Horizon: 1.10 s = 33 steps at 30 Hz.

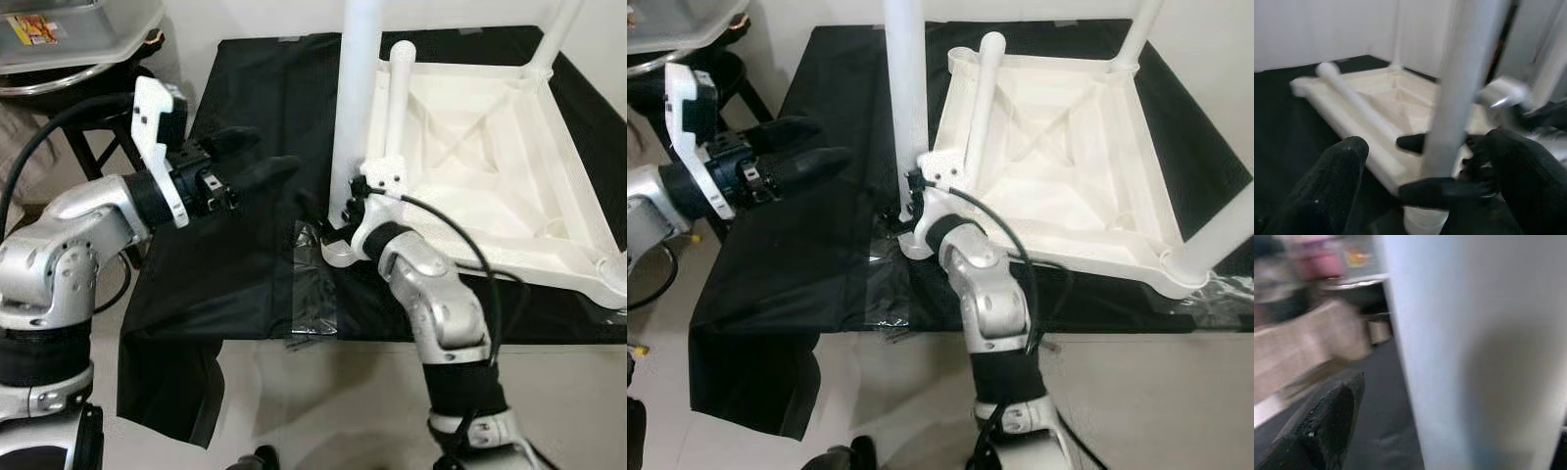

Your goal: Building children table

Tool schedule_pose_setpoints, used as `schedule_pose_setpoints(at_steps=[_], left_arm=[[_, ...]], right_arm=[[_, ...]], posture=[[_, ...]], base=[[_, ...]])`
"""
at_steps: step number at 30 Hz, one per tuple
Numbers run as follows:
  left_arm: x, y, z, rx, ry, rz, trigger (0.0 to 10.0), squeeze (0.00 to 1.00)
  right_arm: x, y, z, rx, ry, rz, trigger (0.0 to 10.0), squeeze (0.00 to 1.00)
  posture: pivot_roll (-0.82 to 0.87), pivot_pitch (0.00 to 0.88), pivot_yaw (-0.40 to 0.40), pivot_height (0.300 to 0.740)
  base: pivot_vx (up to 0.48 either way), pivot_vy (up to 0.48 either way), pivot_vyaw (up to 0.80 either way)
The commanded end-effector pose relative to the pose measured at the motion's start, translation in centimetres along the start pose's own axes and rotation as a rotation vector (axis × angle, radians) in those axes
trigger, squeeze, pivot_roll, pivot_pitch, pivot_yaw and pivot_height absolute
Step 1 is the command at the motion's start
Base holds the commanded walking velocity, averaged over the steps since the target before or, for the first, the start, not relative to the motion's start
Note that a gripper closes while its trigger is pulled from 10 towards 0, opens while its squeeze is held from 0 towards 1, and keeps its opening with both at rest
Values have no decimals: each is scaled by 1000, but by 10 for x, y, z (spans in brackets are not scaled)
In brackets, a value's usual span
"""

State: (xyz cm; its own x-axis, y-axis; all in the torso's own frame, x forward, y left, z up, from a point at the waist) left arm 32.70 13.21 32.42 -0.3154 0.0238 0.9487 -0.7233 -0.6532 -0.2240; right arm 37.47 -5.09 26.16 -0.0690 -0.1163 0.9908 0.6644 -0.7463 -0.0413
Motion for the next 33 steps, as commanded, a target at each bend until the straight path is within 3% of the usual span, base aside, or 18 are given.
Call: schedule_pose_setpoints(at_steps=[1,3,4,5,7,10,11,14,15,17,18,19,20,21,25,29,33], left_arm=[[-7,-3,-9,62,-18,-5,10000,0],[-7,-3,-9,62,-18,-5,10000,0],[-30,0,-17,170,-47,-24,10000,0],[-30,0,-17,170,-47,-24,10000,0],[-48,9,-23,227,-84,-14,10000,0],[-53,13,-25,236,-95,-11,10000,0],[-65,25,-28,228,-115,-4,10000,0],[-74,38,-31,215,-125,-5,10000,0],[-82,51,-34,198,-131,0,10000,0],[-82,51,-34,198,-131,0,10000,0],[-90,62,-38,192,-139,-1,10000,0],[-90,62,-38,192,-139,-1,10000,0],[-96,68,-40,193,-143,0,10000,0],[-100,73,-42,198,-147,9,10000,0],[-105,75,-44,228,-154,31,10000,0],[-108,76,-45,235,-159,37,10000,0],[-120,83,-47,265,-173,51,10000,0]], right_arm=[[5,-8,-1,162,-8,-18,10000,0],[5,-8,-1,162,-8,-18,10000,0],[13,8,-7,327,-63,-60,10000,0],[13,8,-7,327,-63,-60,10000,0],[22,25,-5,348,-69,-58,10000,0],[25,29,-4,341,-63,-58,10000,0],[26,33,-3,353,-64,-54,10000,0],[27,36,-3,364,-66,-51,10000,0],[26,38,-4,381,-75,-52,10000,0],[26,38,-4,381,-75,-52,10000,0],[22,40,-6,408,-92,-44,9176,0],[22,40,-6,408,-92,-44,9176,0],[17,39,-7,433,-108,-31,2745,0],[12,37,-9,474,-128,-17,0,0],[-4,30,-11,540,-175,-7,0,0],[-7,33,-12,527,-183,-9,0,0],[-19,53,-21,375,-211,-28,0,0]], posture=[[69,226,19,740],[69,226,19,740],[74,231,5,740],[74,231,5,740],[80,230,-1,740],[83,231,-2,740],[97,236,-9,740],[98,237,-10,740],[101,237,-16,740],[101,237,-16,740],[99,238,-19,740],[99,238,-19,740],[100,236,-21,740],[100,236,-21,740],[102,230,-20,740],[100,230,-20,740],[71,237,-16,740]], base=[[0,0,0],[0,0,0],[0,0,0],[0,0,0],[0,0,0],[0,0,0],[0,0,0],[0,0,0],[0,0,0],[0,0,0],[0,0,0],[0,0,0],[0,0,0],[0,0,0],[0,0,0],[0,0,0],[0,0,0]])
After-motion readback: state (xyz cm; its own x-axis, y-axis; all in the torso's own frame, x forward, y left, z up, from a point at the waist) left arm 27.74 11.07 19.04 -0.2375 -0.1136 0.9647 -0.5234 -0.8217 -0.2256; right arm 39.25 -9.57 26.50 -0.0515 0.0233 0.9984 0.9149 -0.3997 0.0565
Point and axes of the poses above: a point about 5 cm out from each wrist's last joint towards the gripper, its own z axis pointing out of the wrist towards the gripper, its own x axis along the axis of the wrist's last joint, y = z × x, the point moved 5 cm from there along z, pointing out of the wrist towards the gripper, and after that the axes turned 8 degrees about z, right-handed, at the moved point
